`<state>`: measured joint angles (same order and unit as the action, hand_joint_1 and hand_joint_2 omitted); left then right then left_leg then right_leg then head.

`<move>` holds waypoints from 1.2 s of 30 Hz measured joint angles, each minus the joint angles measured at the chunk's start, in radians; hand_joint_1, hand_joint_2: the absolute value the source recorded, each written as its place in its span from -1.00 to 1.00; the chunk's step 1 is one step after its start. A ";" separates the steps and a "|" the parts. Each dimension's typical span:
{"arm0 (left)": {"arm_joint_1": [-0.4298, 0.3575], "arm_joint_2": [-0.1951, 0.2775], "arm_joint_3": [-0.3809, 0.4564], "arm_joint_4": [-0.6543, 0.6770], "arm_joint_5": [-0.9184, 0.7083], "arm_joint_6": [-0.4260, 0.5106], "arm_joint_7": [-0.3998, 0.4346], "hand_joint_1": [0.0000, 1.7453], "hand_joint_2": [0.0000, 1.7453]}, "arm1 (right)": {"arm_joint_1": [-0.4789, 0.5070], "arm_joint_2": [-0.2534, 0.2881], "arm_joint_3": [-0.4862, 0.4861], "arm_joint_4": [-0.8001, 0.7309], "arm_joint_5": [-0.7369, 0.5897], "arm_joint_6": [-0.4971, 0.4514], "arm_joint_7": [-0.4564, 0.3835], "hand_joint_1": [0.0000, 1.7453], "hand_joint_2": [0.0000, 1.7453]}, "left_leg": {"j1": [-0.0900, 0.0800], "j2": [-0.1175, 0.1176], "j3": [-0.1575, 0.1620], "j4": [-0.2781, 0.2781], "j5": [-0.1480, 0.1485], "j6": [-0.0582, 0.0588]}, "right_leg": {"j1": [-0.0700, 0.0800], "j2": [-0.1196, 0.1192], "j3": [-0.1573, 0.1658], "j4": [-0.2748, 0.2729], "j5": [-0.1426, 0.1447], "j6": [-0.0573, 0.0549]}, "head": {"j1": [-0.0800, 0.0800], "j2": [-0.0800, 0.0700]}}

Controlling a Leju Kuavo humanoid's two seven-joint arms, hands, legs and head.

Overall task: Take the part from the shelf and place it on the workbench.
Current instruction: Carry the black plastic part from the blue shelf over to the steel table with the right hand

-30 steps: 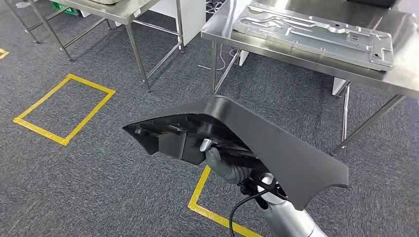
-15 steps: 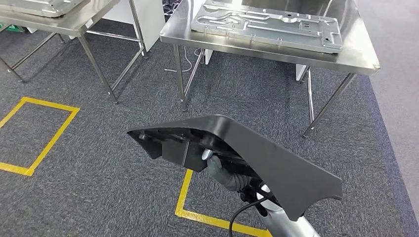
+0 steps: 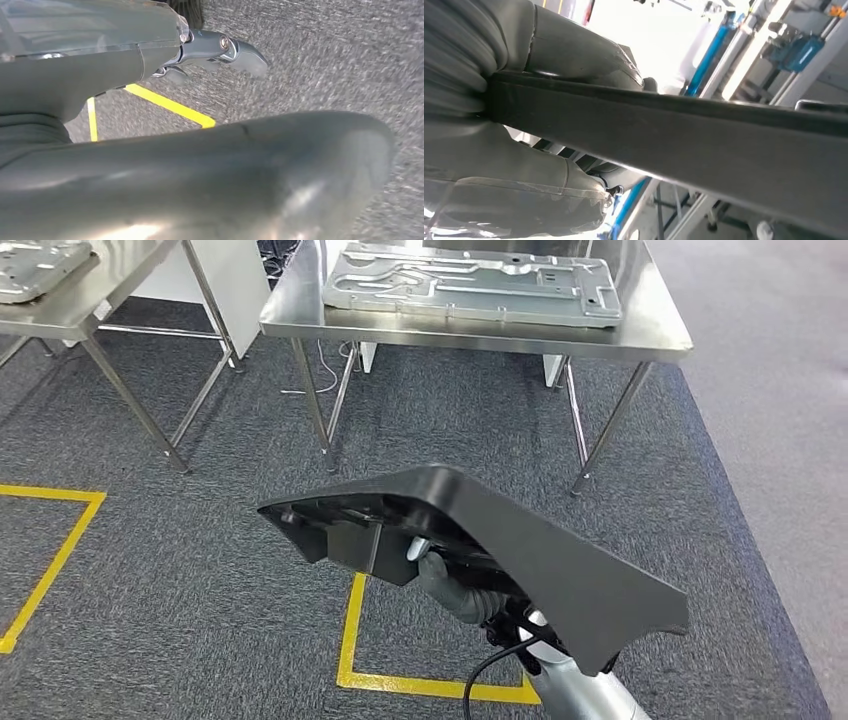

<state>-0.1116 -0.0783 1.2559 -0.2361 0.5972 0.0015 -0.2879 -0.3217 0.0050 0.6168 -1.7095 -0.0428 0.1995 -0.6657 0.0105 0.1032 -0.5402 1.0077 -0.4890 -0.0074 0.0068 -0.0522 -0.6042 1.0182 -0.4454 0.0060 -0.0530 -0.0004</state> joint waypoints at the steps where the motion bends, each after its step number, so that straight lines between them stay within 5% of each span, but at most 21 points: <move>1: -0.001 0.000 0.000 0.000 0.000 0.000 0.000 -1.00 -1.00 | 0.000 0.000 0.000 0.000 0.000 0.000 0.000 1.00 1.00 | 0.000 0.006 0.003 -0.001 -0.003 -0.006 | -0.002 0.012 0.000 -0.002 0.002 -0.006 | 0.000 0.000; 4: -0.004 -0.001 0.000 0.000 0.000 -0.001 0.000 -1.00 -1.00 | -0.003 0.001 0.000 0.001 -0.001 0.000 0.000 1.00 1.00 | 0.005 -0.048 -0.019 0.061 -0.047 -0.020 | -0.012 0.044 0.007 -0.014 0.008 -0.023 | 0.000 0.000; 6: 0.000 -0.002 0.000 0.000 0.000 -0.001 0.000 -1.00 -1.00 | -0.005 0.002 0.000 0.004 -0.001 0.000 0.000 1.00 1.00 | 0.008 -0.086 -0.080 0.189 -0.107 -0.023 | -0.012 0.066 0.007 -0.015 0.008 -0.029 | 0.000 0.000; 8: 0.005 -0.002 0.000 0.000 0.000 -0.001 0.001 -1.00 -1.00 | -0.005 0.003 0.000 0.010 -0.001 0.000 0.000 1.00 1.00 | 0.008 -0.094 -0.134 0.285 -0.129 -0.025 | -0.010 0.093 0.008 -0.013 0.007 -0.031 | 0.000 0.000; 10: 0.005 -0.002 0.001 0.000 0.000 0.000 0.002 -1.00 -1.00 | -0.004 0.003 0.000 0.014 -0.001 0.000 0.001 1.00 1.00 | 0.009 -0.099 -0.127 0.241 -0.076 -0.023 | -0.010 0.122 0.009 -0.008 0.005 -0.029 | 0.000 0.000; 12: 0.004 -0.002 0.001 0.000 0.000 -0.001 0.003 -1.00 -1.00 | -0.005 0.003 0.000 0.016 -0.001 0.000 0.001 1.00 1.00 | 0.011 -0.133 -0.074 0.105 -0.003 -0.017 | -0.010 0.147 0.008 0.000 0.001 -0.022 | 0.000 0.000; 14: 0.003 -0.001 0.000 0.000 0.000 -0.002 0.004 -1.00 -1.00 | -0.006 0.003 0.000 0.016 -0.001 0.000 0.002 1.00 1.00 | 0.011 -0.166 -0.041 0.028 0.020 -0.009 | -0.013 0.169 0.001 0.007 -0.001 -0.012 | 0.000 0.000; 16: 0.002 -0.001 0.000 0.000 0.000 -0.003 0.004 -1.00 -1.00 | -0.005 0.002 0.000 0.015 -0.002 -0.001 0.003 1.00 1.00 | 0.008 -0.161 -0.036 0.020 0.018 0.002 | -0.017 0.189 -0.005 0.006 0.002 0.002 | 0.000 0.000; 17: 0.000 -0.001 0.000 0.000 0.000 -0.004 0.005 -1.00 -1.00 | -0.004 0.002 0.000 0.014 -0.002 -0.001 0.003 1.00 1.00 | 0.009 -0.150 -0.034 0.015 0.021 0.008 | -0.017 0.187 -0.006 0.006 0.002 0.008 | 0.000 0.000; 19: -0.002 -0.002 0.000 0.000 0.000 -0.008 0.007 -1.00 -1.00 | -0.004 0.002 -0.001 0.009 -0.001 -0.003 0.004 1.00 1.00 | 0.013 -0.130 -0.030 0.006 0.026 0.022 | -0.013 0.145 -0.023 0.044 -0.024 0.018 | 0.000 0.000; 22: 0.003 -0.002 0.000 0.000 0.000 -0.018 0.014 -1.00 -1.00 | -0.003 0.001 -0.002 0.005 0.013 -0.012 0.011 1.00 1.00 | 0.010 -0.101 -0.029 0.003 0.026 0.029 | -0.016 0.070 -0.111 0.225 -0.112 0.029 | 0.000 0.000; 24: 0.005 -0.002 0.000 0.000 0.000 -0.026 0.018 -1.00 -1.00 | 0.000 0.000 -0.002 0.005 0.025 -0.018 0.016 1.00 1.00 | 0.009 -0.086 -0.029 0.004 0.024 0.029 | -0.021 0.058 -0.137 0.278 -0.115 0.033 | 0.000 0.000; 27: 0.002 -0.002 0.000 0.000 0.000 -0.035 0.021 -1.00 -1.00 | 0.001 0.000 -0.002 -0.002 0.034 -0.021 0.018 1.00 1.00 | 0.008 -0.076 -0.023 0.005 0.019 0.023 | -0.022 0.049 -0.045 0.104 -0.027 0.027 | 0.000 0.000; 29: 0.001 -0.002 0.000 0.000 0.000 -0.037 0.022 -1.00 -1.00 | 0.000 0.000 -0.001 -0.010 0.038 -0.022 0.017 1.00 1.00 | 0.005 -0.074 -0.021 0.006 0.015 0.013 | -0.016 0.043 0.004 0.011 -0.004 0.017 | 0.000 0.000; 33: -0.001 -0.002 0.000 0.000 0.000 -0.037 0.022 -1.00 -1.00 | 0.000 0.000 -0.002 -0.024 0.042 -0.024 0.018 1.00 1.00 | 0.005 -0.073 -0.015 0.007 0.005 -0.012 | -0.015 0.049 0.017 -0.011 -0.006 -0.008 | 0.000 0.000; 36: 0.000 -0.001 0.000 0.000 0.000 -0.036 0.022 -1.00 -1.00 | 0.001 0.000 -0.002 -0.029 0.043 -0.026 0.016 1.00 1.00 | 0.007 -0.087 -0.078 0.147 -0.063 -0.019 | -0.018 0.053 0.032 -0.021 -0.010 -0.026 | 0.000 0.000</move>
<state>-0.1115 -0.0794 1.2562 -0.2358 0.5970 -0.0348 -0.2661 -0.3209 0.0051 0.6153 -1.7382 -0.0001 0.1734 -0.6498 0.0178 0.0162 -0.6182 1.1542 -0.5516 -0.0269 -0.0111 0.0008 -0.5718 0.9974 -0.4551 -0.0198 -0.0530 -0.0004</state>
